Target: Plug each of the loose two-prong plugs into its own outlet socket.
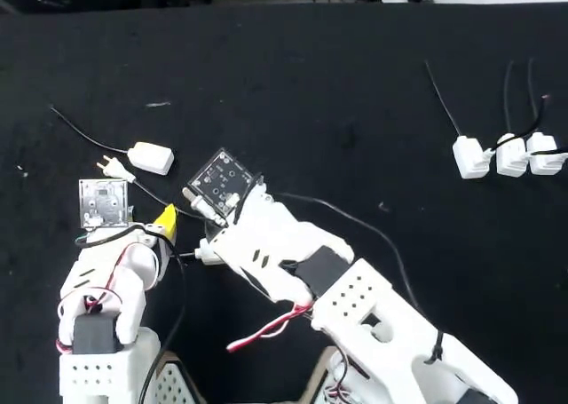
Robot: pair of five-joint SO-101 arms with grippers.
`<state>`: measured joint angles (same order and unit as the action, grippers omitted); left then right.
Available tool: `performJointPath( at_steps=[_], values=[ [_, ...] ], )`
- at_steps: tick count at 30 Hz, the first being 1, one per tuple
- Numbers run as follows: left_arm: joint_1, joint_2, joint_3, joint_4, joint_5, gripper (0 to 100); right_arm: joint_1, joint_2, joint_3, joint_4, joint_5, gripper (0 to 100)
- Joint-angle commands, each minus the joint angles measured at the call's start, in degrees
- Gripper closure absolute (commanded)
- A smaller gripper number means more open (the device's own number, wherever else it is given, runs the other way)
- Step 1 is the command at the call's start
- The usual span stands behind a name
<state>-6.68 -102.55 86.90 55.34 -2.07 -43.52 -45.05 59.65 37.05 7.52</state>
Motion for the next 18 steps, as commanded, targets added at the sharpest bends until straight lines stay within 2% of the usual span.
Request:
performJointPath(
  at_steps=[1,5,11,18],
  values=[
    [-0.57,-0.26,-0.84,-0.97,0.44,78,-0.79,-1.89,-1.89,-0.09,-0.44,98.8],
    [-0.84,-0.35,-1.45,-1.14,0.62,78,-1.05,-1.8,-1.71,-0.09,-0.09,98.8],
    [-0.48,-0.35,-4.97,-2.37,5.89,78,-1.23,-1.8,2.07,-4.48,-0.09,98.8],
    [-0.48,0.0,-1.36,-5.54,5.71,78,-6.42,-1.8,2.68,-4.92,0.0,98.8]
  ],
)
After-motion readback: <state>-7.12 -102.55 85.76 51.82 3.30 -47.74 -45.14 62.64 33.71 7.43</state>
